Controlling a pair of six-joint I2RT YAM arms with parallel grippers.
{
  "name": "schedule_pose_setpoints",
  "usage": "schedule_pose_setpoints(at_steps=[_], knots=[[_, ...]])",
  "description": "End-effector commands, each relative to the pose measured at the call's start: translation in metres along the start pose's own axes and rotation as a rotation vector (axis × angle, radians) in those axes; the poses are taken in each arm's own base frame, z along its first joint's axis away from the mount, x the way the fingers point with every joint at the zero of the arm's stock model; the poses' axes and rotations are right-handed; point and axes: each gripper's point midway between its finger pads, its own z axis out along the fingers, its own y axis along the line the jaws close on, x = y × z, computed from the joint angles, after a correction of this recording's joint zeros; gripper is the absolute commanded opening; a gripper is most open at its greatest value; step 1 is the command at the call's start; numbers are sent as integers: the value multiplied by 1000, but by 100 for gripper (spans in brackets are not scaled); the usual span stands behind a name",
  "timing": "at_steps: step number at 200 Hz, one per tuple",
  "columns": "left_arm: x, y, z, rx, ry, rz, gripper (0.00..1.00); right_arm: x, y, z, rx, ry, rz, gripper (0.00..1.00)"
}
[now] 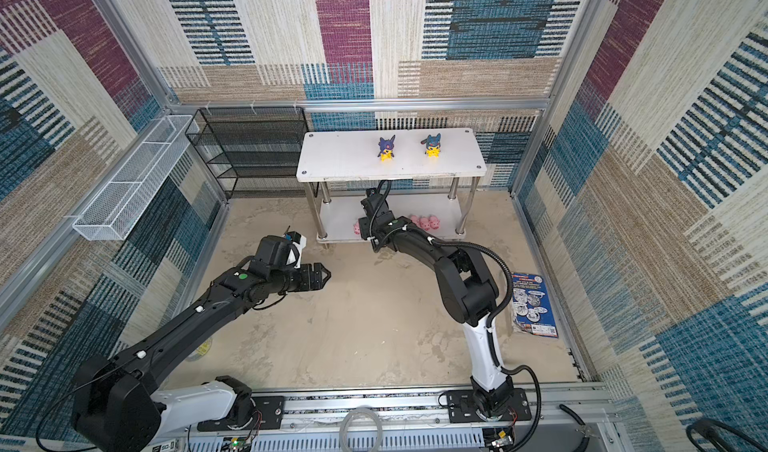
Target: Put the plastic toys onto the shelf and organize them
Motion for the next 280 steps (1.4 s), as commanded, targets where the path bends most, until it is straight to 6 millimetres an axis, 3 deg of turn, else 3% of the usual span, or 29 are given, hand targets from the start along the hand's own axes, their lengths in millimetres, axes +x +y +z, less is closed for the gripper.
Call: schedule_pose_setpoints(at_steps=[1,48,82,92,94,98,159,201,232,280], knots=[[-3,1,-2,-7,-18,13,87,-9,7,-14,-51,-31,33,69],[-1,11,-3,-51,-32,41,88,16,12,-49,-136,-28,50,84],[-6,22,-15,-120,-88,97,89,35,12,-90,-212,-45,32,87],[-10,25,-20,-142,-112,113,89,40,10,-105,-230,-60,24,93],[-11,26,-21,-145,-119,116,89,40,10,-108,-232,-64,23,98],[-13,27,-23,-156,-132,122,89,43,8,-113,-233,-66,20,100],[-33,31,-45,-185,-304,161,89,75,-37,-174,-122,-138,45,100],[-40,41,-55,-248,-388,221,89,102,-62,-190,-58,-204,84,100],[-40,54,-58,-306,-447,230,92,104,-85,-210,10,-315,159,100],[-40,72,-33,-379,-448,308,95,106,-122,-207,196,-316,137,100]])
